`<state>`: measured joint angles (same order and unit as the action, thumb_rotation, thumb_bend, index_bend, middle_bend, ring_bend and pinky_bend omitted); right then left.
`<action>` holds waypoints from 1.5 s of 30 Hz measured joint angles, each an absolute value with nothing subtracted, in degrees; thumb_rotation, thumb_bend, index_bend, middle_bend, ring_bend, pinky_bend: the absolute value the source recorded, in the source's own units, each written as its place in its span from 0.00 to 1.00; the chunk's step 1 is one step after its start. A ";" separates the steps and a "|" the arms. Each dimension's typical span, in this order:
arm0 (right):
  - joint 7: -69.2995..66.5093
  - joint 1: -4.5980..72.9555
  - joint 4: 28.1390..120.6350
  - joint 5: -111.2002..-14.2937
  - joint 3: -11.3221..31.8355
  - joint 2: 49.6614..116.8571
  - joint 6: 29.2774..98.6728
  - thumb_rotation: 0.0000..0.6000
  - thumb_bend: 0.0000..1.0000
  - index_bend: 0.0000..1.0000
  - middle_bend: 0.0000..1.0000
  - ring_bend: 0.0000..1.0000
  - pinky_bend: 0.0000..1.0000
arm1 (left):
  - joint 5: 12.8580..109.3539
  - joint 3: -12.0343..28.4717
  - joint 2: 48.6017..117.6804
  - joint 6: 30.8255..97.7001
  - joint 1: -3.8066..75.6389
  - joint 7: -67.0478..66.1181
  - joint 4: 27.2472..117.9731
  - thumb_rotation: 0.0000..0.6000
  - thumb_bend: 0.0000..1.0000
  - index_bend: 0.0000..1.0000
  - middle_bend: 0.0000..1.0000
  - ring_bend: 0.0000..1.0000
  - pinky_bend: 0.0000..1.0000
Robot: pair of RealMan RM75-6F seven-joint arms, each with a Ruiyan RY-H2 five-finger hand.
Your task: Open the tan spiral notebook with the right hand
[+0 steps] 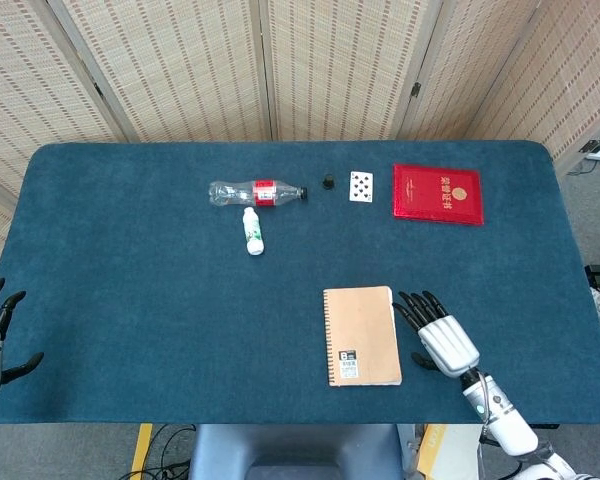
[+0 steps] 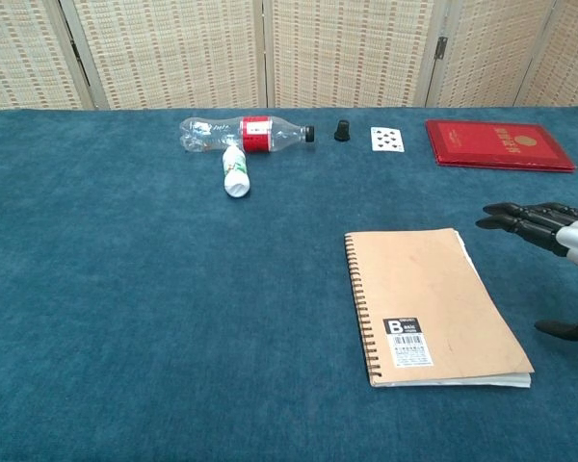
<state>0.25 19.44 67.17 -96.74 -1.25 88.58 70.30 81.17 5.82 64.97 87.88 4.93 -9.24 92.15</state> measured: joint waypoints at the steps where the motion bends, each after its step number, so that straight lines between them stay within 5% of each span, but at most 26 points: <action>1: 0.01 19.58 66.89 -96.71 -1.30 88.81 70.21 1.00 0.29 0.00 0.00 0.00 0.00 | 81.18 5.84 64.90 87.95 4.87 -9.07 92.17 1.00 0.12 0.18 0.05 0.07 0.15; 45: -13.72 22.70 54.23 -96.10 -1.86 98.84 74.19 1.00 0.37 0.00 0.00 0.00 0.00 | 81.37 5.68 63.67 88.84 3.98 -7.34 93.55 1.00 0.12 0.19 0.05 0.07 0.15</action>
<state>-13.72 22.70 54.23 -96.10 -1.86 98.84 74.19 81.37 5.68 63.67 88.84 3.98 -7.34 93.55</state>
